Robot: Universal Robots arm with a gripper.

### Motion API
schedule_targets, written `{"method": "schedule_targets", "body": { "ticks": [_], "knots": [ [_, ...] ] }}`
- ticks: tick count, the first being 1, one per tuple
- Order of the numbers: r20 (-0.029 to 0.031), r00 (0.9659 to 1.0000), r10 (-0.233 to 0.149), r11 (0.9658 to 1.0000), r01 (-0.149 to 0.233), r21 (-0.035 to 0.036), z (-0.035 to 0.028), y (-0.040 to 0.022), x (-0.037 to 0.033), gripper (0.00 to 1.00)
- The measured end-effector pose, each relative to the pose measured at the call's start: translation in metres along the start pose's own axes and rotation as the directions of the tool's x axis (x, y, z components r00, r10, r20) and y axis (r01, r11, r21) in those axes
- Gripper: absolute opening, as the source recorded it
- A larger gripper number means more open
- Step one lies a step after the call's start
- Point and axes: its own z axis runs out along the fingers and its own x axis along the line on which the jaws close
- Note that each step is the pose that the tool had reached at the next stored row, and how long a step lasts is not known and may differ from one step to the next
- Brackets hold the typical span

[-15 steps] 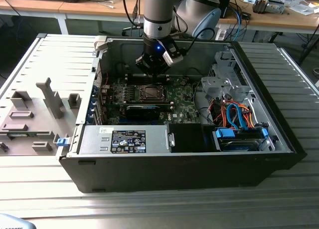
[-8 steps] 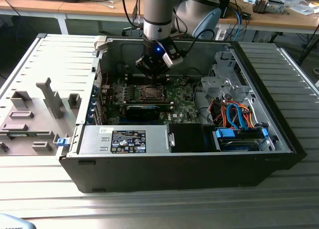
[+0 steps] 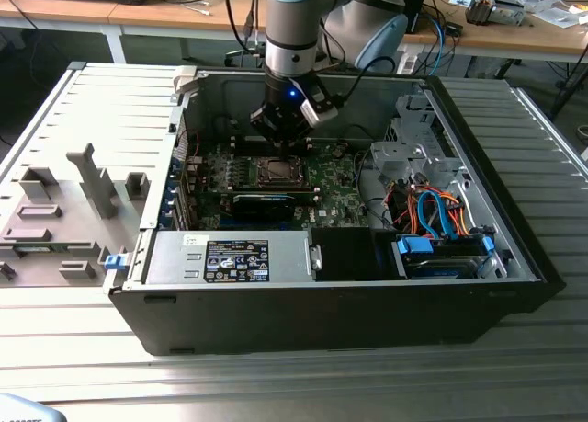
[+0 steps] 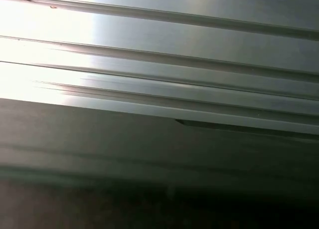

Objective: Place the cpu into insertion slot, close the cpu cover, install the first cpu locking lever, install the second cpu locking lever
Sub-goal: 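Install the first cpu locking lever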

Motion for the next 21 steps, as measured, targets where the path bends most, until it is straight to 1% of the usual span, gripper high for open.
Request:
{"method": "schedule_targets", "body": {
  "ticks": [2,3,7,8,9,10,11,12,13,14,15,17,19,20,21],
  "knots": [
    [0.0002,1.0,0.0,1.0,0.0,-0.0001,0.0002,-0.0002,-0.0002,0.11],
    [0.0012,1.0,0.0,1.0,0.0,-0.0012,0.0005,-0.0004,-0.0003,0.11],
    [0.0004,1.0,0.0,1.0,0.0,-0.0015,0.0001,-0.0012,-0.0001,0.11],
    [0.0005,1.0,0.0,1.0,0.0,-0.0037,0.0,-0.0013,-0.0001,0.11],
    [0.0011,1.0,0.0,1.0,0.0,-0.0087,0.0,-0.0013,-0.0001,0.11],
    [0.0015,1.0,0.0,0.9999,0.0,-0.0118,0.0,-0.0013,-0.0001,0.11],
    [0.0021,1.0,0.0,0.9999,0.0,-0.0137,-0.0007,-0.0012,-0.0001,0.11],
    [0.0028,1.0,0.0,0.9999,0.0,-0.0151,-0.0021,-0.001,-0.0002,0.11],
    [0.002,1.0,0.0,0.9999,0.0,-0.014,-0.0077,-0.0013,-0.0001,0.11],
    [0.0021,1.0,-0.001,0.9999,0.001,-0.014,-0.0114,-0.0013,-0.0001,0.11],
    [0.0021,1.0,-0.001,0.9999,0.001,-0.0141,-0.0122,-0.0018,-0.0001,0.11],
    [0.0021,1.0,0.0,0.9999,0.0,-0.0141,-0.0124,-0.0058,0.0005,0.11],
    [0.0019,1.0,-0.001,0.9999,0.001,-0.014,-0.0124,-0.0137,0.0013,0.11],
    [0.002,1.0,-0.001,0.9999,0.001,-0.0141,-0.0123,-0.0164,0.0017,0.11],
    [0.0019,1.0,-0.001,0.9999,0.001,-0.0139,-0.0124,-0.021,0.0023,0.11]
  ]
}}
